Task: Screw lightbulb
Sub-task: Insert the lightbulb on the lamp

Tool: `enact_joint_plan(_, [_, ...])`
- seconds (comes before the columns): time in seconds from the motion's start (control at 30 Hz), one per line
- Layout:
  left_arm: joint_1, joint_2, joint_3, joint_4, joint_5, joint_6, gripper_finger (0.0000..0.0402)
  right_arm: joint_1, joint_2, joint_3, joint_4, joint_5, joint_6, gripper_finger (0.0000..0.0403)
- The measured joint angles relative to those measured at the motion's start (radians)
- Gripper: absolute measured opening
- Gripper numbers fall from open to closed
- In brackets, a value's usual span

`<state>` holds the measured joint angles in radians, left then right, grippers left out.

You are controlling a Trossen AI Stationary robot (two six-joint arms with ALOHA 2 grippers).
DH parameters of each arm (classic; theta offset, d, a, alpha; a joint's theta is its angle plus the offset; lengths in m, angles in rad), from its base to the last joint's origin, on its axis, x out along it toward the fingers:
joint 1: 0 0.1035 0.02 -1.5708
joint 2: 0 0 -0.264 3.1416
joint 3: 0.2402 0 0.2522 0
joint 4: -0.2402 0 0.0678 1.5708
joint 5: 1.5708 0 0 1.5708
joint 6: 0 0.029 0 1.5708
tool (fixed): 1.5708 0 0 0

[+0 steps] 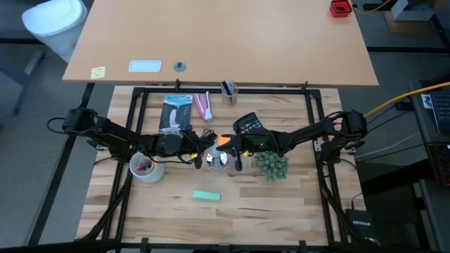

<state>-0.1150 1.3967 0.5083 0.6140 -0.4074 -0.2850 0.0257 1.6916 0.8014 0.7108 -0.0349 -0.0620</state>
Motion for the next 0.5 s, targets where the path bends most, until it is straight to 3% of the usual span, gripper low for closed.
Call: enact_joint_plan(0.5, [0.000, 0.000, 0.000, 0.006, -0.001, 0.000, 0.0000, 0.000, 0.028, 0.001, 0.003, 0.001, 0.000, 0.0012])
